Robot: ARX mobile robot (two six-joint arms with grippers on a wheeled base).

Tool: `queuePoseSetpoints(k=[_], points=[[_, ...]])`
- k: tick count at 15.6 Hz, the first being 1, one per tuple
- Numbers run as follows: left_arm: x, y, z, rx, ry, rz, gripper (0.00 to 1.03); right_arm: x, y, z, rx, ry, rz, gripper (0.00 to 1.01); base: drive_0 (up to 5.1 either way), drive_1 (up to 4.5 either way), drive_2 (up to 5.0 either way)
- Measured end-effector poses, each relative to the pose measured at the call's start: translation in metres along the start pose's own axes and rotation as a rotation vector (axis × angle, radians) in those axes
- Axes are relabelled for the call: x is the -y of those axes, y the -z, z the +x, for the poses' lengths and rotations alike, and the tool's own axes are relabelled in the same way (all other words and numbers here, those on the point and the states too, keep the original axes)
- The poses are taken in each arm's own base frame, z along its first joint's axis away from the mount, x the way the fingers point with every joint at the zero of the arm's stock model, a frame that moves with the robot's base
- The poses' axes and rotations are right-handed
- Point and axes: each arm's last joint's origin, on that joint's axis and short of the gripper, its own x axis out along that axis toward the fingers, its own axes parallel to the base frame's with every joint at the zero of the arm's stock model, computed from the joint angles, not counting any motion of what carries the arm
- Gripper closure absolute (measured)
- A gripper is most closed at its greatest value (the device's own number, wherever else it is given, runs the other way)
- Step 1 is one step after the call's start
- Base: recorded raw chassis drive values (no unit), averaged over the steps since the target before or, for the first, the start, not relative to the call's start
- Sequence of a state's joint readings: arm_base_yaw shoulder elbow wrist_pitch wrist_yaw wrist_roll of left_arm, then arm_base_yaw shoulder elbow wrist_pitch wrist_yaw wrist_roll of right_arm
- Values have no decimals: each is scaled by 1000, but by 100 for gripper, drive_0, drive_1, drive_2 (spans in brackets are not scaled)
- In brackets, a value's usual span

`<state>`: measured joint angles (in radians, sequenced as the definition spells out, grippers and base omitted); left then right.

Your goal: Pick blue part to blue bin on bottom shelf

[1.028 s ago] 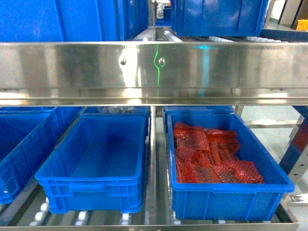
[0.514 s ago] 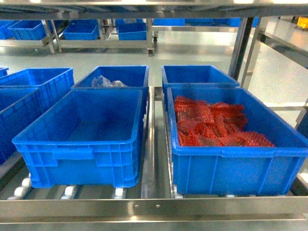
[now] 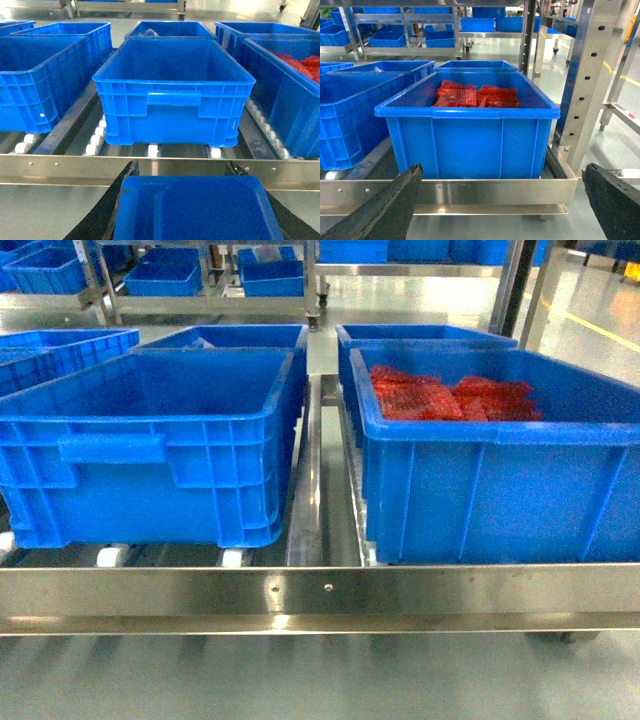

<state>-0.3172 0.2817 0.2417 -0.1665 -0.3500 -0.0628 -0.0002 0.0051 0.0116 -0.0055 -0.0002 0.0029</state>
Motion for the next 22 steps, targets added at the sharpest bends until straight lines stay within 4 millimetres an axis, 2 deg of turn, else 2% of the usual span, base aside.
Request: queuePoseSetpoints(k=[7,22], points=[[0,1,0,-4,1,1,60,0,0,0,0,0,0,3,0,0,0],[0,0,0,-3,2,1,60,0,0,0,-1,0,0,3,1,399,-398]])
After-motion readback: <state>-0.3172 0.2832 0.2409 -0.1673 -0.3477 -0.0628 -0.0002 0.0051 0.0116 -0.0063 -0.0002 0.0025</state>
